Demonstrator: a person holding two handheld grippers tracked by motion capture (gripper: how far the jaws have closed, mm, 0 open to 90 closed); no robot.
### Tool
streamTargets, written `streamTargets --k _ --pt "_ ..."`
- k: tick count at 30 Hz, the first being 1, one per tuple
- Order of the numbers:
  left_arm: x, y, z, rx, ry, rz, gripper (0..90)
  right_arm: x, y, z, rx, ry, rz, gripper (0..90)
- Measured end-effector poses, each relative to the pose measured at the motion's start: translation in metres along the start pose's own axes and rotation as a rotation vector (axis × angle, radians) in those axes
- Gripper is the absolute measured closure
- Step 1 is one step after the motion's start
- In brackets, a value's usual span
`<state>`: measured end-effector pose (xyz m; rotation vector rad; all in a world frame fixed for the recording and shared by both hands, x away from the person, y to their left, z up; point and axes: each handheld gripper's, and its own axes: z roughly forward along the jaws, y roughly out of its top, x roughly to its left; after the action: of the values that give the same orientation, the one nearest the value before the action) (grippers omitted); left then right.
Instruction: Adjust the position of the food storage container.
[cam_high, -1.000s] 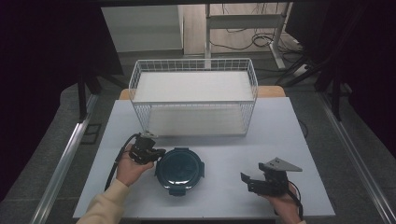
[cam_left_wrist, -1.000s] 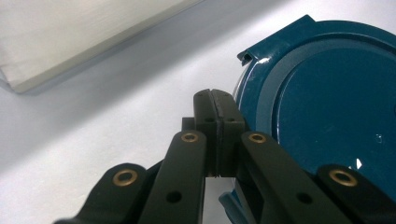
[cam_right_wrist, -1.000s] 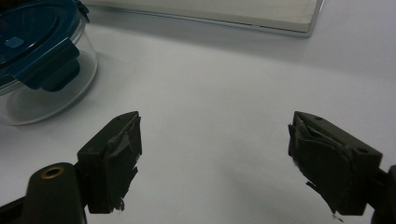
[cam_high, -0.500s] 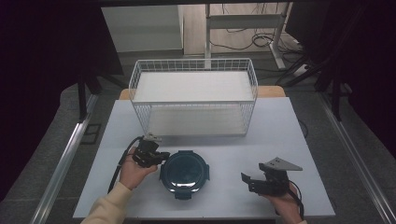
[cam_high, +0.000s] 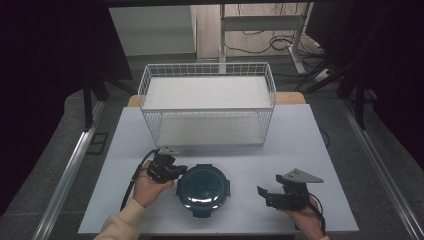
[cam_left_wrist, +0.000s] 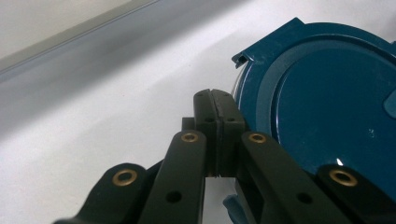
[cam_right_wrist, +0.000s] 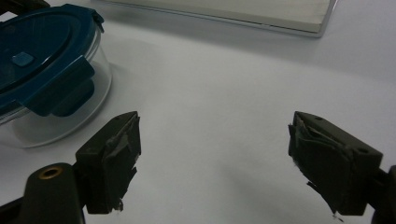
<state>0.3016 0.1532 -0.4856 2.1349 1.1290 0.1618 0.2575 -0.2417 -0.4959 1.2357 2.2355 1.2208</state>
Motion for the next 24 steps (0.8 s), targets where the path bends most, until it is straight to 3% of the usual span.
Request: streamTargets --k 2,4,6,9,13,14,16,17,18,19,20,21,24 --pt "0.005 -0.001 0.000 -0.008 -0.011 -0.014 89.5 0.001 0.000 -0.001 -0.002 -0.001 -0.011 16.6" --pt "0.009 -0.004 -0.003 -0.034 0.057 -0.017 89.6 0.001 0.001 -0.001 -0.003 -0.002 -0.014 16.5" --pt "0.013 -0.009 -0.010 -0.067 0.040 -0.057 89.3 0.000 0.001 -0.002 -0.005 -0.003 -0.018 16.5" --pt "0.015 -0.016 -0.018 -0.084 0.031 -0.071 88.5 -0.001 0.001 -0.002 -0.003 -0.005 -0.015 16.6" --pt "0.011 -0.032 -0.036 -0.142 0.005 -0.097 83.0 -0.002 0.001 -0.003 -0.004 -0.009 -0.018 16.6" --pt "0.008 -0.040 -0.046 -0.180 0.000 -0.116 77.4 -0.001 0.001 -0.004 -0.007 -0.008 -0.021 16.6" --pt "0.006 -0.044 -0.050 -0.194 -0.002 -0.114 66.4 0.000 0.002 -0.004 -0.009 -0.005 -0.024 16.5" --pt "0.004 -0.048 -0.054 -0.205 -0.003 -0.116 66.4 0.000 0.002 -0.004 -0.009 -0.005 -0.024 16.5" --pt "0.002 -0.052 -0.056 -0.214 -0.010 -0.128 50.4 0.001 0.002 -0.004 -0.011 0.000 -0.028 16.4" --pt "0.001 -0.057 -0.058 -0.225 -0.023 -0.144 44.3 0.001 0.002 -0.004 -0.013 0.003 -0.032 16.3" --pt "0.000 -0.061 -0.059 -0.234 -0.030 -0.160 44.3 0.001 0.002 -0.004 -0.013 0.003 -0.032 16.3" --pt "0.000 -0.070 -0.058 -0.228 -0.039 -0.190 34.7 0.002 0.002 -0.005 -0.018 -0.008 -0.040 16.2" --pt "0.001 -0.077 -0.058 -0.221 -0.047 -0.205 28.5 0.002 0.003 -0.006 -0.034 -0.019 -0.040 16.2"
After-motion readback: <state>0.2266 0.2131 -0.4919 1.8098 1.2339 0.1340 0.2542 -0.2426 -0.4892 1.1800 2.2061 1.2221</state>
